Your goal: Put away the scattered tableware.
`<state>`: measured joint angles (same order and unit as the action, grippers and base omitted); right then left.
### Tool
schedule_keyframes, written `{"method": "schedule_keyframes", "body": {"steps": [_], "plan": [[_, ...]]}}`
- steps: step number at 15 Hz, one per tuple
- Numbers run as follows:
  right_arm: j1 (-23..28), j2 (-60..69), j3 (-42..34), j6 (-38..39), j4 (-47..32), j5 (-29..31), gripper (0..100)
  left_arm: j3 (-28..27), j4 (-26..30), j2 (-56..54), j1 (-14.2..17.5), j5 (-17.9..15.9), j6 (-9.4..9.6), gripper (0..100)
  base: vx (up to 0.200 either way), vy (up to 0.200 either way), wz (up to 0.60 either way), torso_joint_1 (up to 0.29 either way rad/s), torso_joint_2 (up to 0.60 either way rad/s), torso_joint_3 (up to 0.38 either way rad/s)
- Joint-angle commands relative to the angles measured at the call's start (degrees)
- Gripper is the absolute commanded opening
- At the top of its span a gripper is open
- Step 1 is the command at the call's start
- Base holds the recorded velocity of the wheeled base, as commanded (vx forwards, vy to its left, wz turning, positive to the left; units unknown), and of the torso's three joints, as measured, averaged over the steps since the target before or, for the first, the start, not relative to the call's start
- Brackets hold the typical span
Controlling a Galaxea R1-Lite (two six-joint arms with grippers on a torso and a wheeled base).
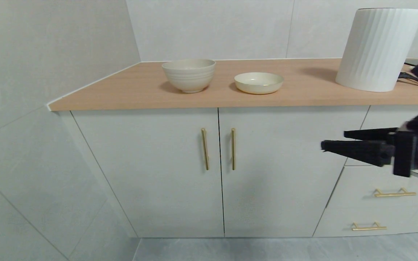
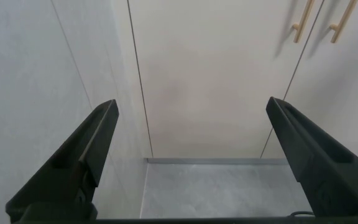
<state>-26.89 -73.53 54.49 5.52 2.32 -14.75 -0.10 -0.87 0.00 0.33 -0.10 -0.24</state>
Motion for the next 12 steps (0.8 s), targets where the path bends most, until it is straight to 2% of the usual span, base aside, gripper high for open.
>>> {"method": "schedule_keyframes", "body": {"steps": [1, 3, 5, 9, 12], "plan": [[-4.92, -13.57, 7.21, 2.83, 0.41, -0.19, 100, 0.01, -0.01, 0.0, 0.02, 0.01, -0.02, 100, 0.0, 0.0, 0.0, 0.0, 0.0, 0.0], [-6.42, -20.16, 8.7, 6.69, 3.75, -0.1, 100, 0.01, -0.01, 0.0, 0.02, 0.01, -0.02, 100, 0.0, 0.0, 0.0, 0.0, 0.0, 0.0], [-6.51, -25.78, 8.79, 6.96, 7.62, -0.1, 100, 0.01, -0.01, 0.0, 0.02, 0.01, -0.02, 100, 0.0, 0.0, 0.0, 0.0, 0.0, 0.0], [-8.44, -36.24, 9.32, 12.5, 23.08, -0.1, 100, 0.01, -0.01, 0.0, 0.02, 0.01, -0.02, 100, 0.0, 0.0, 0.0, 0.0, 0.0, 0.0], [-8.97, -42.22, 9.23, 13.9, 35.13, 0.25, 100, 0.01, -0.01, 0.0, 0.02, 0.01, -0.02, 100, 0.0, 0.0, 0.0, 0.0, 0.0, 0.0]]}}
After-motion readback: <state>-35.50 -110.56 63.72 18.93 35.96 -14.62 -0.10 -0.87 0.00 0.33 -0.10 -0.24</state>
